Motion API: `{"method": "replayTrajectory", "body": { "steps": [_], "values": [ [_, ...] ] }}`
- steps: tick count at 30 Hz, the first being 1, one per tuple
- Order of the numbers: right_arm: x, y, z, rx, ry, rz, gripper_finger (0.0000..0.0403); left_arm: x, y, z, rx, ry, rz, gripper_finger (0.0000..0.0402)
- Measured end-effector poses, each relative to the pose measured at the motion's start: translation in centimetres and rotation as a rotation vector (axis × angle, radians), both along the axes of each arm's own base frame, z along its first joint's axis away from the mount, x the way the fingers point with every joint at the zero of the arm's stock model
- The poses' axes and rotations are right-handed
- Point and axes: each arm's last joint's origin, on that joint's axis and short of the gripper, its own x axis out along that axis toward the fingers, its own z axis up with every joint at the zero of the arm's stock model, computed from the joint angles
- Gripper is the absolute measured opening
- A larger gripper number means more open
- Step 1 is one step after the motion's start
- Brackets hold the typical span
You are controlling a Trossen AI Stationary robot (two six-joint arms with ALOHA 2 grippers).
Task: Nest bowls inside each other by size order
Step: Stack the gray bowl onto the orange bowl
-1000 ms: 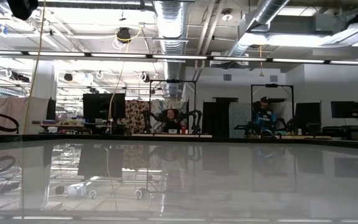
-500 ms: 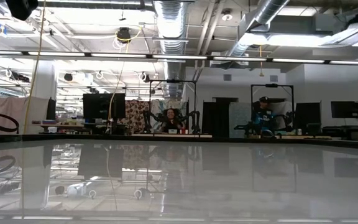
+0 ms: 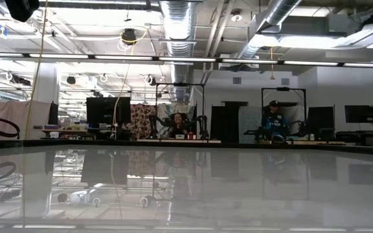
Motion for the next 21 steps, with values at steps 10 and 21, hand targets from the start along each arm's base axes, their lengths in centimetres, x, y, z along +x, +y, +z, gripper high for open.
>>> {"method": "replayTrajectory", "body": {
  "steps": [10, 21],
  "values": [
    [0.5, 0.6, -1.7, 0.021, 0.147, -0.018, 0.0031, 0.0, 0.0, 0.0, 0.001, 0.001, 0.001, 0.0],
    [3.5, -1.2, 0.5, 0.056, 0.031, -0.188, 0.0007, 0.0, 0.0, 0.0, 0.002, 0.003, -0.002, 0.0]
  ]
}}
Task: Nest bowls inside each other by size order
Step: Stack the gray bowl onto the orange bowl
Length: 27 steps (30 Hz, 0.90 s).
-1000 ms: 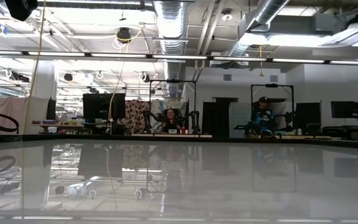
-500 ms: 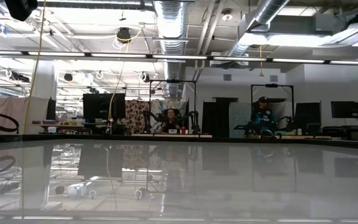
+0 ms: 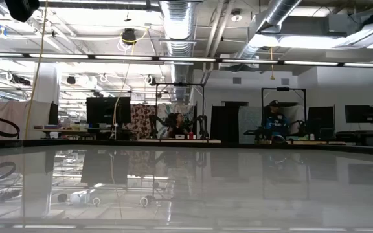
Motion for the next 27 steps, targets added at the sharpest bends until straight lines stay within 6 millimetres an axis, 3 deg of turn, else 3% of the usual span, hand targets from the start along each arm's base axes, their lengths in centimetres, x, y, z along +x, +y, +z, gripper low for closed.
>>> {"method": "replayTrajectory", "body": {
  "steps": [10, 18, 27],
  "values": [
    [4.5, -3.8, 2.5, 0.024, -0.153, -0.132, 0.0007, 0.0, -0.3, -0.2, -0.002, 0.047, -0.109, 0.0],
    [8.5, -8.0, 4.5, 0.059, -0.338, -0.239, 0.0007, 0.7, -1.2, -0.7, 0.092, 0.109, -0.185, 0.0003],
    [12.2, -12.8, 7.3, 0.061, -0.5, -0.433, 0.0007, 2.8, -2.9, -0.3, 0.231, 0.168, -0.225, 0.0047]
  ]
}}
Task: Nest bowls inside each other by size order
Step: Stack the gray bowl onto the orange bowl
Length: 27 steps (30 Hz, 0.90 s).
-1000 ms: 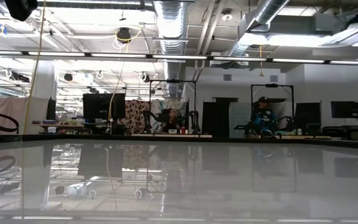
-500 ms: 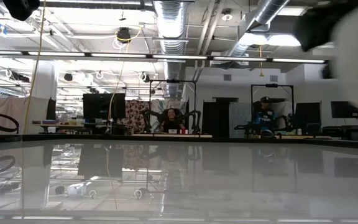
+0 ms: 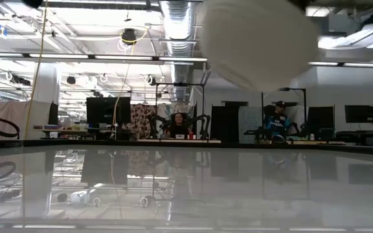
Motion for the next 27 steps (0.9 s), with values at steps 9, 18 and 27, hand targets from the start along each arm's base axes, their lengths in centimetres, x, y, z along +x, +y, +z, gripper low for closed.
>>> {"method": "replayTrajectory", "body": {
  "steps": [9, 18, 27],
  "values": [
    [5.8, -0.6, 3.1, 0.027, -0.197, -0.045, 0.0008, 1.5, -0.9, 5.6, 0.05, -0.023, -0.039, 0.0096],
    [14.7, 2.4, 4.1, 0.084, -0.295, 0.141, 0.001, -0.4, 0.9, 11.0, 0.031, -0.039, -0.036, 0.0087],
    [20.9, 4.8, 4.0, 0.162, -0.403, 0.279, 0.001, -2.1, 2.6, 13.0, -0.003, -0.029, -0.039, 0.0083]
  ]
}}
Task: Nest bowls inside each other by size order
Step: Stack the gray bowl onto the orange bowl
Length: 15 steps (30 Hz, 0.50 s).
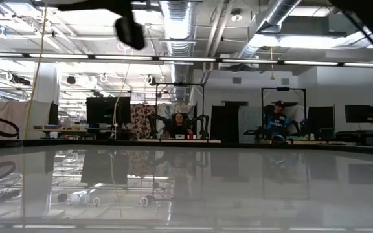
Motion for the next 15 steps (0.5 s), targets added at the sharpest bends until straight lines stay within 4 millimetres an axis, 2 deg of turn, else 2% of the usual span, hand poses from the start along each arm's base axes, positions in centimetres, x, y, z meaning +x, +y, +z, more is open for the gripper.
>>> {"method": "replayTrajectory", "body": {
  "steps": [5, 9, 11, 15],
  "values": [
    [2.5, 1.1, -0.6, 0.013, -0.06, 0.017, 0.0011, -1.1, 1.0, 1.0, -0.045, -0.023, -0.029, 0.0083],
    [3.6, 1.7, -1.4, 0.075, -0.146, 0.012, 0.0011, -1.9, 1.7, 1.2, -0.064, -0.043, -0.029, 0.0083],
    [3.9, 2.0, -1.2, 0.088, -0.189, 0.015, 0.0011, -2.2, 2.0, 1.3, -0.072, -0.051, -0.029, 0.0083],
    [4.8, 2.7, -1.0, 0.054, -0.384, 0.063, 0.0011, -2.5, 2.4, 1.3, -0.073, -0.053, -0.028, 0.0083]
  ]
}}
